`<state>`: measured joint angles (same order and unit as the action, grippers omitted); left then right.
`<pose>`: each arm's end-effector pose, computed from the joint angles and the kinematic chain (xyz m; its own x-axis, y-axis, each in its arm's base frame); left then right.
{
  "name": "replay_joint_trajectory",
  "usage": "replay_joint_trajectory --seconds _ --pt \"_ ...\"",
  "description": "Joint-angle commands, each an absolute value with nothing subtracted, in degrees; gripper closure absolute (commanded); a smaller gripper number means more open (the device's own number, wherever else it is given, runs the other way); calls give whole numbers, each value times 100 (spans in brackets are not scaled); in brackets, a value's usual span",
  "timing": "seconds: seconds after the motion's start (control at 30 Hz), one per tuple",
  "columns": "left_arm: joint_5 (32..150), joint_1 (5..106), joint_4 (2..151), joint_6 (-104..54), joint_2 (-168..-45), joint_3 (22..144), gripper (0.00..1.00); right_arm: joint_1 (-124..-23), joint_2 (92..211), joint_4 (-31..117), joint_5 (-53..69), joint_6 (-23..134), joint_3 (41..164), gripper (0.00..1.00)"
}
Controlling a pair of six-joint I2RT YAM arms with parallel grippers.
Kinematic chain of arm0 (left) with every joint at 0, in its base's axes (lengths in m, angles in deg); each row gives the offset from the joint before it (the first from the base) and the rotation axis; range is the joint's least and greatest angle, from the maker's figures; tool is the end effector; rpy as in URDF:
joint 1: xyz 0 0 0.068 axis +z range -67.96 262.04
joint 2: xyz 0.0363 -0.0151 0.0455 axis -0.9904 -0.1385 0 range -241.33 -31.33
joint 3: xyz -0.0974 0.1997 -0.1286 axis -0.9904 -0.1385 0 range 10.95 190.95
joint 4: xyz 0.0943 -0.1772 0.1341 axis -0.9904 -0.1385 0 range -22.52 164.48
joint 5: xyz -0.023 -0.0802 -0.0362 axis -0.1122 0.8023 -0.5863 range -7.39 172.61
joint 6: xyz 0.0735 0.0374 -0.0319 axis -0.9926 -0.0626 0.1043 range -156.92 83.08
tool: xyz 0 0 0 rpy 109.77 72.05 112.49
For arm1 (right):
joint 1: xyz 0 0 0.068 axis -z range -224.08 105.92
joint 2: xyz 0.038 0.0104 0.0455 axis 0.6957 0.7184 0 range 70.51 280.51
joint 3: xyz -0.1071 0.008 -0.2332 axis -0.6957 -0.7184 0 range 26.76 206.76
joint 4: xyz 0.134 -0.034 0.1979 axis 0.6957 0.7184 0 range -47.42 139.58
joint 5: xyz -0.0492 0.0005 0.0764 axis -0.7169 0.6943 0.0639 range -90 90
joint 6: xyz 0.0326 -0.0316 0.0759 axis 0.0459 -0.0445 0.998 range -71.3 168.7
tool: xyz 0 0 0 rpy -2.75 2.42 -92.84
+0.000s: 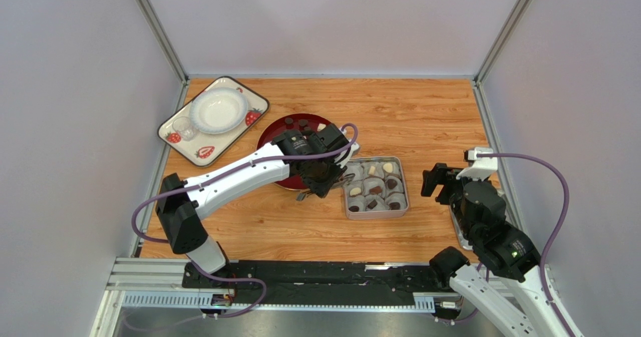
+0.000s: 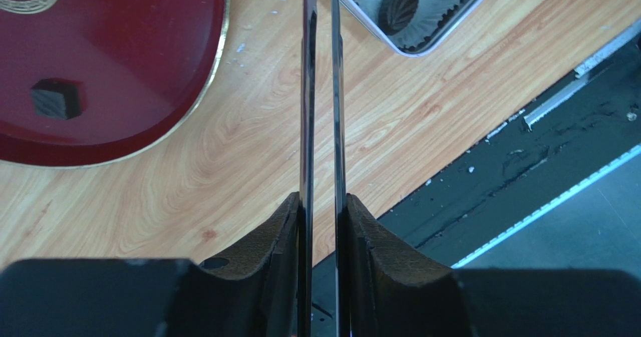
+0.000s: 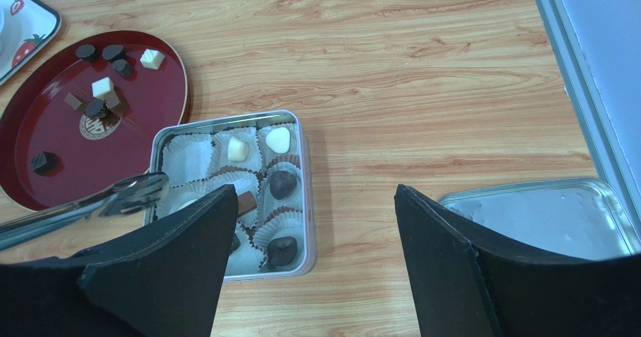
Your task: Pack the chocolate
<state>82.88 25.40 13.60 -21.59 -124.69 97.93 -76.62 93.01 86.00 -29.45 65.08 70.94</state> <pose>0.1769 -0.2694 0.2545 -0.7103 0.5979 -0.3715 0.6723 0.7326 -0.1064 0.1129 0.0263 0.2938 -0.3230 0.0852 -0.9426 0.0081 0.9962 0.0872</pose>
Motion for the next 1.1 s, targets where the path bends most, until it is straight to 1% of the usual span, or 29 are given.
replay_joint_trajectory --seconds 0.0,0.1,0.23,0.5,0.6,0.67,0.77,1.07 --pt "7717 2517 1393 -1970 -11940 10042 67 -7643 9257 8372 -2935 6425 7114 20" --pt "7514 2605 1393 -1864 -11721 9963 69 -7651 9257 8372 -2926 6443 7114 20" --pt "7443 3017 1402 -1636 -11343 9630 69 -7651 9257 8363 -2935 6434 7114 20" --pt "7356 4011 1287 -1196 -10412 8444 67 -7651 9257 8354 -2900 6425 7114 20" --pt "7250 4240 1279 -1126 -10226 8101 66 -7660 9257 8363 -2891 6434 7114 20" --pt "7180 4407 1270 -1126 -10191 7899 62 -7651 9257 8345 -2874 6434 7114 20" --pt "7153 4574 1348 -1134 -10182 7731 60 -7651 9240 8345 -2865 6425 7114 20" --pt "7285 4759 1674 -1187 -10436 7616 52 -7651 9213 8354 -2865 6434 7106 20"
